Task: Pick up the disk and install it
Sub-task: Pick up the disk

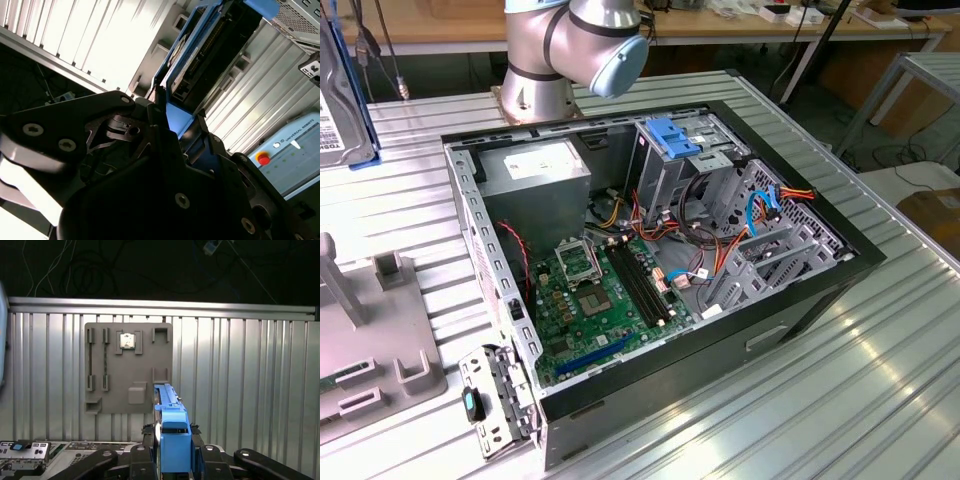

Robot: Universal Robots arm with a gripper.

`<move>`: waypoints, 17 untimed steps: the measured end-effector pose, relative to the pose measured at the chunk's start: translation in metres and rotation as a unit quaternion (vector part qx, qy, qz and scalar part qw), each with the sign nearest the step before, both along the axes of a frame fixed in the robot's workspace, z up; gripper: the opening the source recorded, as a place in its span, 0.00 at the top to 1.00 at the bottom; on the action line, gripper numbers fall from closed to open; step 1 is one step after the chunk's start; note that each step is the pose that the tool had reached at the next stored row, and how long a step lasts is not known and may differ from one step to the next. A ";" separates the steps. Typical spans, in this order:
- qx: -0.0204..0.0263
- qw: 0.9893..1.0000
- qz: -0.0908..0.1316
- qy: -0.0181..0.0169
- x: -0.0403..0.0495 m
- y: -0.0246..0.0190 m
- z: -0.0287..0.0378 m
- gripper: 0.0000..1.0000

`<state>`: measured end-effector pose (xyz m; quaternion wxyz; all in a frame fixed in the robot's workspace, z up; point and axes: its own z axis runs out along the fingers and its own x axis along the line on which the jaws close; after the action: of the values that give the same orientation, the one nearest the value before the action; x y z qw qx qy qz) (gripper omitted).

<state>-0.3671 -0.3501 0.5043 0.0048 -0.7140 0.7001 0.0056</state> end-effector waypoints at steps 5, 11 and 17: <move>0.000 1.000 0.000 0.000 0.0169 0.0000 0.0000 0.63; 0.000 1.000 0.000 0.000 0.0305 0.0000 0.0000 0.63; 0.000 1.000 0.000 0.000 0.0307 0.0000 0.0000 0.63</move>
<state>-0.3364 -0.3501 0.5043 0.0048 -0.7140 0.7002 0.0056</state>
